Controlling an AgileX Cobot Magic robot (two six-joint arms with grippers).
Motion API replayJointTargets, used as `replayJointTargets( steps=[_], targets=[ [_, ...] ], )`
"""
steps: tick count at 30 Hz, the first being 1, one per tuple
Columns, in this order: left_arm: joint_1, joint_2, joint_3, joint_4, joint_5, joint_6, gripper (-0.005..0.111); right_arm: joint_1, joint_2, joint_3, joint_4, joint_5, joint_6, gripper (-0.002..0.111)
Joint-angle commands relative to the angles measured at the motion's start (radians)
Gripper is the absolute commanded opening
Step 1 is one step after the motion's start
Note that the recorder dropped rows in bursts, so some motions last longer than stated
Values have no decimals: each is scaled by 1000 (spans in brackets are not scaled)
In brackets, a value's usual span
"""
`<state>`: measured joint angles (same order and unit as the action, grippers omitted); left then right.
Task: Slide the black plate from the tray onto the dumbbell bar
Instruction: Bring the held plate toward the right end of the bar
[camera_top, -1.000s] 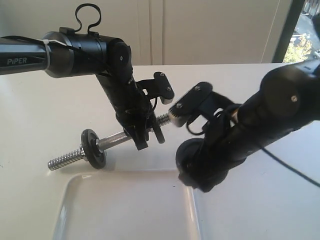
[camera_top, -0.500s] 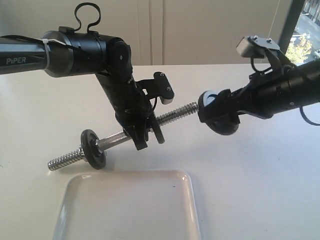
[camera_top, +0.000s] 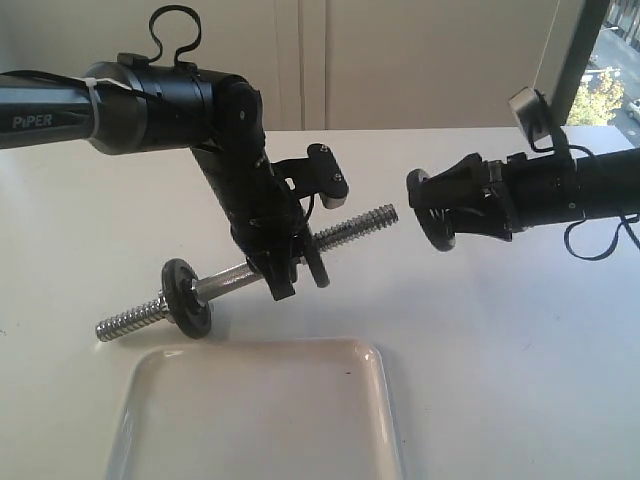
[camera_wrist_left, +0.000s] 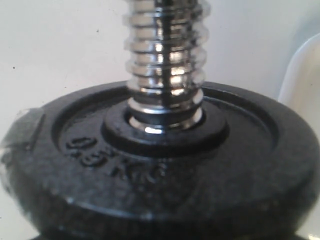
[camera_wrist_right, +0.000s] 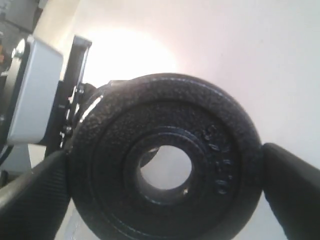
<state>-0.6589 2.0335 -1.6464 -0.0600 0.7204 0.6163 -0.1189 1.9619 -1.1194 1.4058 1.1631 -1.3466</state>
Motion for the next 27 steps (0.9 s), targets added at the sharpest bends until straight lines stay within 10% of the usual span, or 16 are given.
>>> replayJointTargets(
  steps=[1, 27],
  targets=[
    [-2, -39, -18, -51, 3, -11, 0, -27, 40, -46, 106, 58, -6, 0],
    [-4, 4, -18, -85, -14, 15, 0, 8, 125, -60, 190, 58, -2, 0]
  ],
)
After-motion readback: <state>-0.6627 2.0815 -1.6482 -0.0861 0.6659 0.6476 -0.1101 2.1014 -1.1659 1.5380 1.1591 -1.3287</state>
